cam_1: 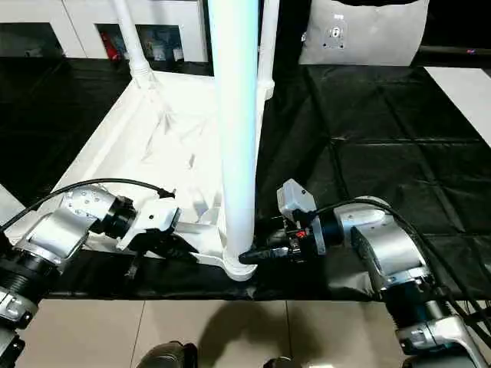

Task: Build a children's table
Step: Rotate leg to tighten

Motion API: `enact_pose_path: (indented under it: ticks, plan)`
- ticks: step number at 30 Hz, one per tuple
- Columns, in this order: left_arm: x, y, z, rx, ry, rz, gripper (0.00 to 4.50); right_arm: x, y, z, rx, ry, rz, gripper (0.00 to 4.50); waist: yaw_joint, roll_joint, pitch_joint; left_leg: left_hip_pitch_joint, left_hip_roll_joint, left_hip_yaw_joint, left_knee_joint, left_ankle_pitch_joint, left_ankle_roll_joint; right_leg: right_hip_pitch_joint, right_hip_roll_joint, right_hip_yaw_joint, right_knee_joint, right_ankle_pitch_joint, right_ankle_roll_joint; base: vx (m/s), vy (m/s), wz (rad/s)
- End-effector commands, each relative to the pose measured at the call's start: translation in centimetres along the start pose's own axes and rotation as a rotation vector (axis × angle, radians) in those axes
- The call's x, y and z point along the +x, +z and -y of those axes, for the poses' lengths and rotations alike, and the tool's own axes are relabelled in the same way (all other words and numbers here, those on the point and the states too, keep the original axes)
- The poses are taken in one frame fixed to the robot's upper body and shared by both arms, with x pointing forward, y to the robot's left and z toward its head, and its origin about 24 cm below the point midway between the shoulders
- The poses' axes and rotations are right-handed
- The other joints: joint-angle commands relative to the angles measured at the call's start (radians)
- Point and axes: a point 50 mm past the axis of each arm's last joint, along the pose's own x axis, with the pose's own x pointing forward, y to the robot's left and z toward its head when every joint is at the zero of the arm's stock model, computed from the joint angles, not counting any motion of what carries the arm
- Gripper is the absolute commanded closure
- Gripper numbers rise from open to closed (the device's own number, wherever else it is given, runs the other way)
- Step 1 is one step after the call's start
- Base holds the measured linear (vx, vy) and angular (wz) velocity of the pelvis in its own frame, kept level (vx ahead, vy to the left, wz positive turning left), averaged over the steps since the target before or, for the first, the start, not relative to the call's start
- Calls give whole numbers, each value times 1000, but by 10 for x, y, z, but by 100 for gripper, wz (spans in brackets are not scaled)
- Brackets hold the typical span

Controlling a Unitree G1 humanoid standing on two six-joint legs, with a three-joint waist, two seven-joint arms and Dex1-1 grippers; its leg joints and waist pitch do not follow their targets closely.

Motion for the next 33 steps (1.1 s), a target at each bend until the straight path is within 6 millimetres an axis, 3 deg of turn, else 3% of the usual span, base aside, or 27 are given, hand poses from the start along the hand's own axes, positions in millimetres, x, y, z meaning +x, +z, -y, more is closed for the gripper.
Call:
enact_pose_path:
  ticks: [1,7,10,13,14,16,17,20,22,24,27,33]
  plan:
    - [8,1,4,25,-85,-24,450,8,0,-5,8,64,5,256,-5,-3,-68,26,80,-21,-65,-75,105,38,-95,44,-54,45,-313,0,0,0]
    - [9,2,2,-3,-54,-2,450,10,-2,-9,50,59,37,257,-4,-2,-69,24,79,-22,-64,-64,109,40,-94,43,-51,81,-318,0,0,0]
    - [15,8,-3,-42,36,64,450,21,-7,-15,110,-28,107,257,0,-2,-67,26,82,-22,-66,-68,106,37,-95,44,-53,72,-315,0,0,0]
    - [22,13,-6,-59,79,94,450,30,-10,-18,134,-94,134,257,-2,-4,-58,25,81,-22,-74,-131,80,34,-98,46,-67,-30,-301,0,0,0]
    - [27,16,-7,-78,107,117,450,37,-13,-21,154,-133,149,257,-8,-4,-49,30,81,-24,-84,-210,43,31,-101,50,-80,-162,-280,0,0,0]
    - [31,19,-8,-89,122,129,450,41,-15,-23,160,-154,154,257,-11,-6,-39,35,81,-27,-93,-279,8,26,-105,55,-95,-301,-244,0,0,0]
    - [35,21,-9,-100,136,137,450,46,-17,-24,166,-183,155,257,-16,-9,-39,30,79,-31,-97,-290,-6,31,-108,56,-99,-359,-218,0,0,0]
    - [45,25,-13,-128,173,144,450,58,-19,-22,186,-301,165,257,-25,-7,-32,33,77,-36,-104,-339,-25,20,-106,56,-109,-445,-181,0,0,0]
    - [51,29,-17,-156,215,160,450,67,-17,-15,209,-417,180,257,-40,-8,-27,27,73,-45,-112,-375,-46,21,-109,53,-114,-531,-145,-25,7,-8]
    - [54,33,-22,-177,258,160,450,75,-12,-9,241,-501,207,258,-51,-9,-26,28,70,-49,-116,-405,-56,21,-110,49,-123,-588,-115,-17,8,-9]
    - [57,40,-31,-212,343,163,450,90,-2,4,302,-649,254,259,-61,-9,-30,34,66,-48,-119,-373,-48,16,-106,50,-129,-544,-108,0,0,0]
    - [62,50,-43,-266,479,161,450,113,20,24,415,-865,328,259,-83,-4,-36,27,67,-42,-124,-325,-48,18,-99,49,-117,-337,-161,0,0,0]
